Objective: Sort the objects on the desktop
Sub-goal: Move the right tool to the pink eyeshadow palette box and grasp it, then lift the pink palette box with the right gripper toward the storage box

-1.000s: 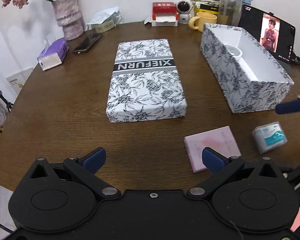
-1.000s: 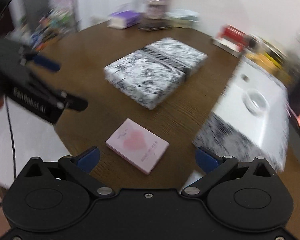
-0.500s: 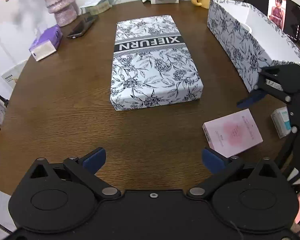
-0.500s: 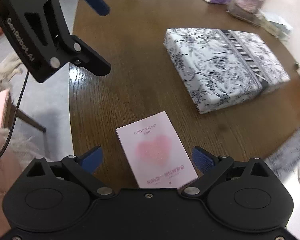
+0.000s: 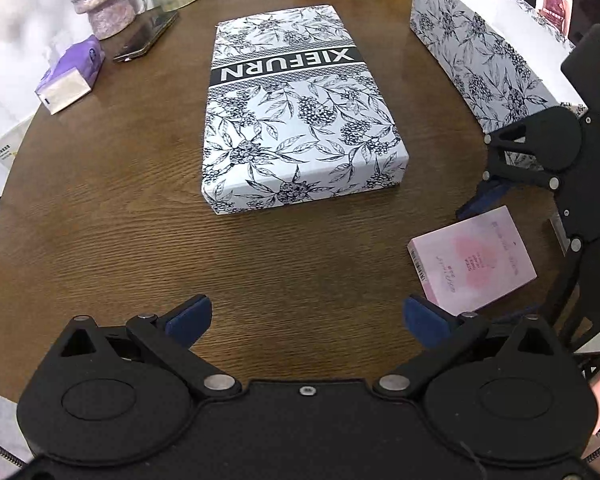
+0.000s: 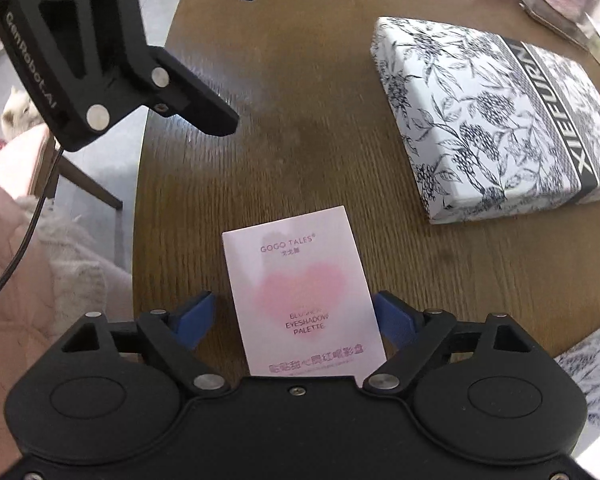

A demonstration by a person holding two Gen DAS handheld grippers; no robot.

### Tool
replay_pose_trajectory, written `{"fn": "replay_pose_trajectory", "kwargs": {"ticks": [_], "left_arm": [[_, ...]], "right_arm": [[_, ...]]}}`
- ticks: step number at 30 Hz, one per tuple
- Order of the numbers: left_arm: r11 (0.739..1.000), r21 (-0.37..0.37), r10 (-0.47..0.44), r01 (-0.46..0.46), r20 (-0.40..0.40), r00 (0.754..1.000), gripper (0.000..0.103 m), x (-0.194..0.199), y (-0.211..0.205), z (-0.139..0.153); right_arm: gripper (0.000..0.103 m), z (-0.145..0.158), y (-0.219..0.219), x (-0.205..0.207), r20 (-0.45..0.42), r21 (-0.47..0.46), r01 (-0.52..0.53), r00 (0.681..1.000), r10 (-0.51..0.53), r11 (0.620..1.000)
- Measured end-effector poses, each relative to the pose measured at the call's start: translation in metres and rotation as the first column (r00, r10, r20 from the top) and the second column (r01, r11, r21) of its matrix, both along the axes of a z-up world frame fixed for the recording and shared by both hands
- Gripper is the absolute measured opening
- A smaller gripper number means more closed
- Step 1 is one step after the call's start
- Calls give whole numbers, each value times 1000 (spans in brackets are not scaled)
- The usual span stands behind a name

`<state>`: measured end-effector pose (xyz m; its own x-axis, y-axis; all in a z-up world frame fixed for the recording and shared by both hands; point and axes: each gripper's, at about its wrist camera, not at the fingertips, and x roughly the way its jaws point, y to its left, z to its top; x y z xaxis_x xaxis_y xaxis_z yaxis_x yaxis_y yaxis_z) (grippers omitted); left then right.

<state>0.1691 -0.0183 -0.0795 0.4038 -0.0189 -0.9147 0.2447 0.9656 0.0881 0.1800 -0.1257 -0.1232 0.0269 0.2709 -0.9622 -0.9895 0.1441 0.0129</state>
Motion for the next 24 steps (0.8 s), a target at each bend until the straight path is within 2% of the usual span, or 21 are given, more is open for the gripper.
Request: {"fn": "replay_pose_trajectory", "kwargs": {"ticks": [5, 9, 19, 24], "left_arm": [[1000, 5, -1, 1, -5, 1000, 103, 1, -1, -1], [1000, 8, 3, -3, 1, 1000, 103, -1, -2, 1], [1000, 15, 11, -11, 26, 1000, 103, -12, -1, 8], [1000, 16, 15, -16, 53, 999, 103, -22, 1, 17]], "right_arm": [[86, 3, -4, -2, -3, -18, -40, 999, 40, 999], [74, 6, -8, 4, -4, -10, -24, 1000, 24, 1000], [72, 12, -25, 4, 14, -3, 12, 1000, -12, 1000], [72, 27, -38, 1, 47, 21, 19, 999, -20, 1000]]}}
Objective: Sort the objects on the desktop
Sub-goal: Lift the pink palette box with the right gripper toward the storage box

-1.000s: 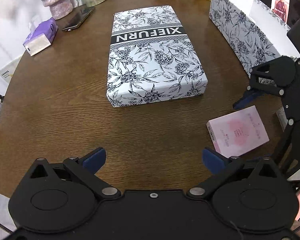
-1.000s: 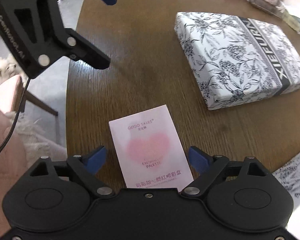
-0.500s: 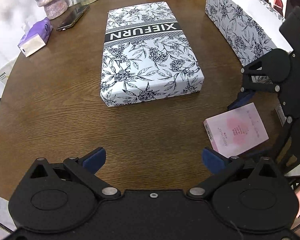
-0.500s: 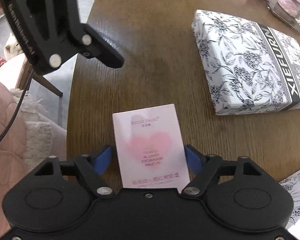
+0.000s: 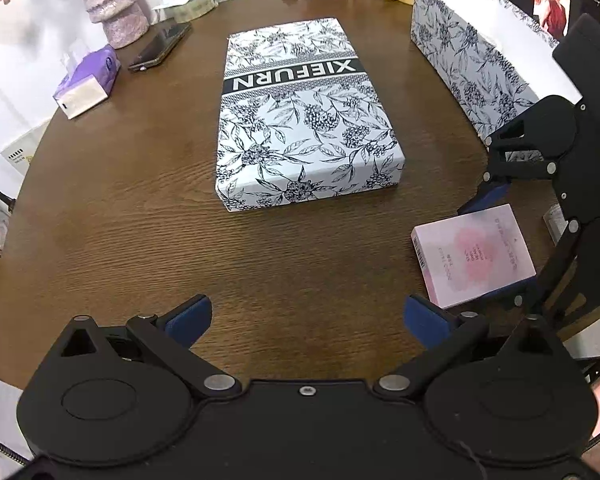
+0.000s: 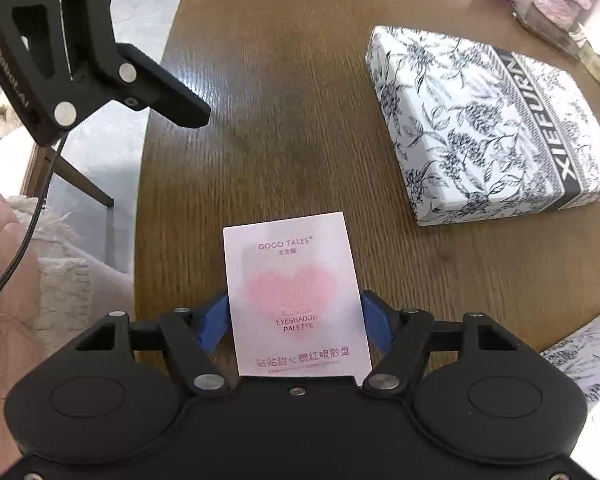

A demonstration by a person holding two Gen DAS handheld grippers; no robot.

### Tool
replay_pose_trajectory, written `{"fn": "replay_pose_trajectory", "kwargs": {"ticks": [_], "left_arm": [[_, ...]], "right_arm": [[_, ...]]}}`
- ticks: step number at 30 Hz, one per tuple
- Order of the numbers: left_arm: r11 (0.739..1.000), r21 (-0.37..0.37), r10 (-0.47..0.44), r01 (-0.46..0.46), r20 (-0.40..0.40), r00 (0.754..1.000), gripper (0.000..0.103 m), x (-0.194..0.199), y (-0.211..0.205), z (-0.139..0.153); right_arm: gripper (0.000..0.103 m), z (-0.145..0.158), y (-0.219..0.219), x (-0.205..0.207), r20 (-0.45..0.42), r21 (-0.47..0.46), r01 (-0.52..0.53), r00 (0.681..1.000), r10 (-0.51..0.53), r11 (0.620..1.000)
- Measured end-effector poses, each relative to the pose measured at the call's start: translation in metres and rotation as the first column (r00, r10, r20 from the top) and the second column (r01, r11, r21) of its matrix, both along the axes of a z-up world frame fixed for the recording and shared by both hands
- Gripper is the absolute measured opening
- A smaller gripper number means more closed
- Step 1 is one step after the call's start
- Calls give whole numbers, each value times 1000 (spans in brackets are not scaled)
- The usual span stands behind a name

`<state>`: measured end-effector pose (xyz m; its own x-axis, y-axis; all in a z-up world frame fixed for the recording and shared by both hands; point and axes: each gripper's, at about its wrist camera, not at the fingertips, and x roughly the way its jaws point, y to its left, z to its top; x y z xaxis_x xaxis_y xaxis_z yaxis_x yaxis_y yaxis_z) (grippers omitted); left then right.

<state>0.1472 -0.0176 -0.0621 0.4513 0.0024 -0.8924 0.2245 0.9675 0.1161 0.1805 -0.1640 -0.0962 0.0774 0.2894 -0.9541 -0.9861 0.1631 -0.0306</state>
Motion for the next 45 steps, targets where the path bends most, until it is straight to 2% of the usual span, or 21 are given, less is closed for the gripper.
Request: {"fn": "replay_pose_trajectory", "kwargs": {"ticks": [4, 8, 12, 15, 26, 31, 36, 41, 45], "left_arm": [[1000, 4, -10, 10, 19, 1000, 103, -8, -2, 8], [999, 2, -32, 32, 53, 998, 103, -20, -7, 21], [999, -30, -38, 41, 91, 995, 103, -32, -10, 38], [997, -52, -43, 50, 125, 991, 103, -41, -16, 50], [979, -130, -133, 158, 184, 974, 103, -65, -53, 85], [964, -161, -179, 212, 200, 963, 103, -52, -71, 98], [948, -198, -202, 247, 222, 954, 103, -21, -86, 109], [938, -243, -193, 247, 227, 955, 103, 19, -96, 115], [931, -281, -177, 233, 212, 961, 103, 45, -98, 116]], "right_arm": [[72, 19, -5, -9, 58, 18, 8, 998, -9, 1000], [72, 33, 9, -23, 112, 38, 19, 993, -23, 999], [72, 45, 23, -35, 166, 52, 35, 985, -43, 998], [72, 56, 17, -46, 233, 50, 35, 971, -46, 998], [72, 109, -24, -71, 375, 94, 122, 915, -148, 988], [72, 124, -46, -54, 413, 97, 175, 889, -200, 980], [71, 143, -68, -23, 448, 115, 221, 859, -249, 968], [71, 152, -89, 20, 443, 89, 246, 858, -260, 965], [71, 144, -100, 62, 411, 62, 263, 872, -265, 963]]}}
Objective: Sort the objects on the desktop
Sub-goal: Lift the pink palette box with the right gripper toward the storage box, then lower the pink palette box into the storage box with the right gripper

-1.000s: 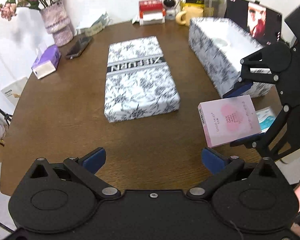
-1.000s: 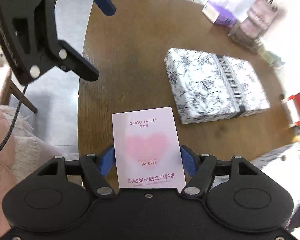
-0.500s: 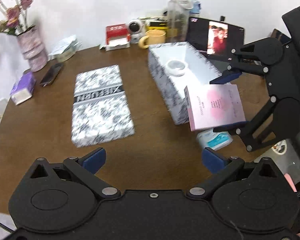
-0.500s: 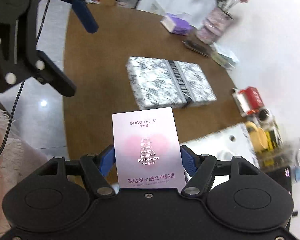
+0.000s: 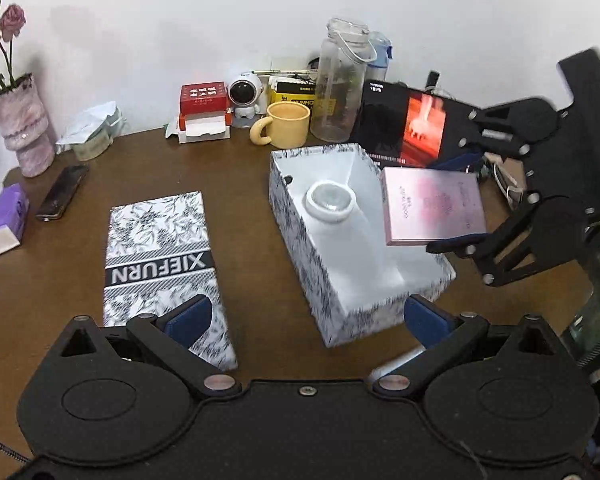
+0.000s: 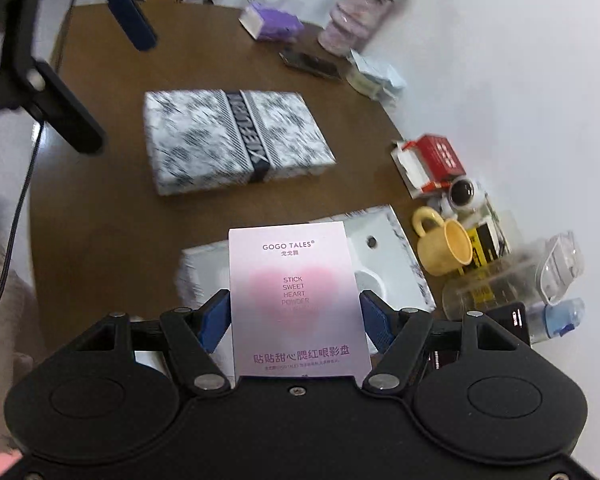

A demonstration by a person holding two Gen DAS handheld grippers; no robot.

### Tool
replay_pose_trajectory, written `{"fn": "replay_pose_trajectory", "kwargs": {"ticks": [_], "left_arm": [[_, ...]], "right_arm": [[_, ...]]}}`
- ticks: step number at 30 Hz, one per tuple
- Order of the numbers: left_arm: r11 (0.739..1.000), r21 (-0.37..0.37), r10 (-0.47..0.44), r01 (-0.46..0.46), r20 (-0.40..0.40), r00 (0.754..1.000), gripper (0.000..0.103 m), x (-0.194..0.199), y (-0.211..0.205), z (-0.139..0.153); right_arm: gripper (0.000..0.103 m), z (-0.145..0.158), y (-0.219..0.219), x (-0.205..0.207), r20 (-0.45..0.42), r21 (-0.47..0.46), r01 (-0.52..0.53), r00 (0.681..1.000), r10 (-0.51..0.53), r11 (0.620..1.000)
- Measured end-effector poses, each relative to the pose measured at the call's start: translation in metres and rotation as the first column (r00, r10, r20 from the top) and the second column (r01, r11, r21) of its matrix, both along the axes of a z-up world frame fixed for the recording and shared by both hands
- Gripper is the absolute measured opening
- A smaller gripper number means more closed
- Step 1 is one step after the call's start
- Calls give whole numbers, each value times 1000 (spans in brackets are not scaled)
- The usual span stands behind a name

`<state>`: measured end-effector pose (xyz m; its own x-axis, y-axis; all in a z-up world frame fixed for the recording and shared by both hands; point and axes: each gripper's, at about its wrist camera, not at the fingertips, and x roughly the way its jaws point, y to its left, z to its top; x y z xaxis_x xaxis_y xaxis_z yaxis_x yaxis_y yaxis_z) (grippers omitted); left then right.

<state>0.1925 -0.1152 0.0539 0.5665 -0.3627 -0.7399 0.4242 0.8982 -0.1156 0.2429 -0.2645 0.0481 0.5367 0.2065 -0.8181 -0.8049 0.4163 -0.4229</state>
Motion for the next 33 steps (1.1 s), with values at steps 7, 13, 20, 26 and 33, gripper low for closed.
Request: {"fn": "replay_pose_trajectory", "kwargs": {"ticks": [7, 13, 20, 26, 33], "left_arm": [[1000, -3, 13, -13, -19, 1000, 103, 39, -2, -1], [1000, 4, 23, -23, -62, 998, 103, 69, -4, -11], [999, 8, 46, -45, -104, 994, 103, 92, 0, -22], [999, 12, 45, -44, -123, 991, 103, 104, 0, -29], [999, 14, 43, -42, -139, 989, 103, 113, -3, -34]], "right_arm": [[71, -19, -7, 61, -58, -3, -1, 998, 1, 1000], [71, -36, -9, 96, -103, -27, -12, 995, 9, 1000], [71, -53, -8, 120, -149, -53, -33, 989, 25, 998], [71, -61, -6, 131, -167, -69, -53, 985, 41, 996], [71, -70, -4, 142, -188, -91, -69, 981, 51, 993]]}}
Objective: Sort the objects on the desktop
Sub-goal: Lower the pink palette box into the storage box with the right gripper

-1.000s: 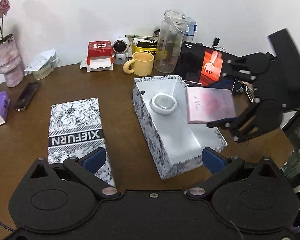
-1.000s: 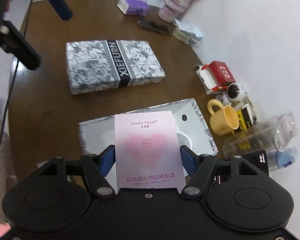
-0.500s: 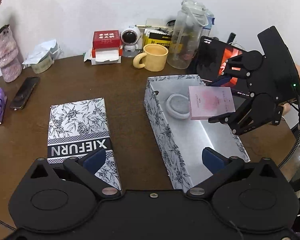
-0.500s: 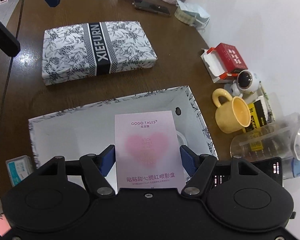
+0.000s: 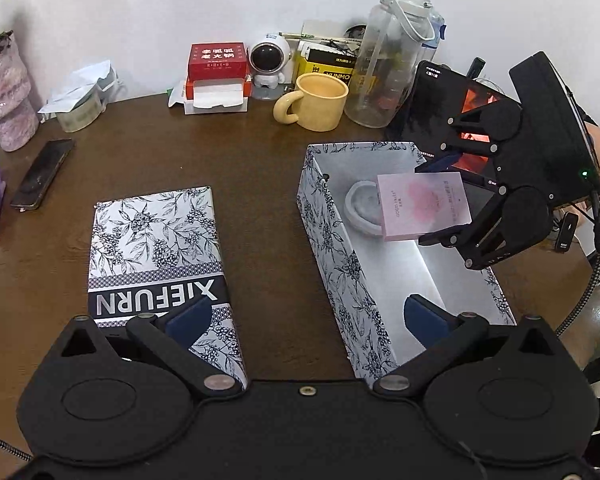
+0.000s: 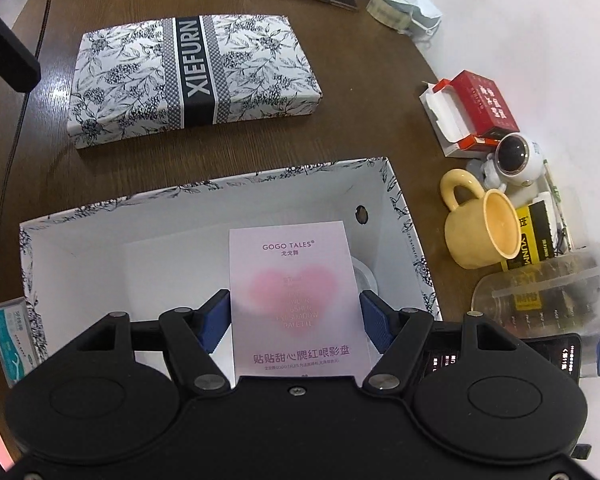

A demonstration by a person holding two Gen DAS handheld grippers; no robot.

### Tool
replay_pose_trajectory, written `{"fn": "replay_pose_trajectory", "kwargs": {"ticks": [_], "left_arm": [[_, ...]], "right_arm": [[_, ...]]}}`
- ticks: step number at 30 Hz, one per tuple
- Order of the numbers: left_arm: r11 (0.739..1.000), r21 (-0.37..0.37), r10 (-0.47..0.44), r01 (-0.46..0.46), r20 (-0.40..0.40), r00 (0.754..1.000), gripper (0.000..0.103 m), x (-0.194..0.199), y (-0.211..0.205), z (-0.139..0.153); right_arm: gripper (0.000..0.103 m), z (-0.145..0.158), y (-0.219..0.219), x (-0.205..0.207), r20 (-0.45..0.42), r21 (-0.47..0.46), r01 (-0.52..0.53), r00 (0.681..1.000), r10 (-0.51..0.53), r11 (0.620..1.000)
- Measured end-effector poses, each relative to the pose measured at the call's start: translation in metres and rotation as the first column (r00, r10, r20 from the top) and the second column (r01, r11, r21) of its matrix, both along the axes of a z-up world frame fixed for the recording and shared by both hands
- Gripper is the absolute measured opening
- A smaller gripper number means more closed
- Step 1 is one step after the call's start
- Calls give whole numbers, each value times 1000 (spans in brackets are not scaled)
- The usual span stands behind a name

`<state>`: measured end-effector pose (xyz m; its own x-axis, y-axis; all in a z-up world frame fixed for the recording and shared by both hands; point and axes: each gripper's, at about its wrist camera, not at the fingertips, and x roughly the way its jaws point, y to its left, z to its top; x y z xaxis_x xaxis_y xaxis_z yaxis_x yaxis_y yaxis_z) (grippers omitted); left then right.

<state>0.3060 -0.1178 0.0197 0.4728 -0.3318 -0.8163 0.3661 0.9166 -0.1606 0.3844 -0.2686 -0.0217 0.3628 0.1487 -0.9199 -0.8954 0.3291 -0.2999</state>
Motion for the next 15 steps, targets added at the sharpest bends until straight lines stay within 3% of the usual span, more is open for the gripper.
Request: {"fn": "replay_pose_trajectory", "kwargs": {"ticks": [15], "left_arm": [[1000, 12, 6, -5, -41, 999, 103, 14, -4, -12]], "right_arm": [[71, -24, 0, 17, -78, -9, -14, 997, 14, 1000]]}}
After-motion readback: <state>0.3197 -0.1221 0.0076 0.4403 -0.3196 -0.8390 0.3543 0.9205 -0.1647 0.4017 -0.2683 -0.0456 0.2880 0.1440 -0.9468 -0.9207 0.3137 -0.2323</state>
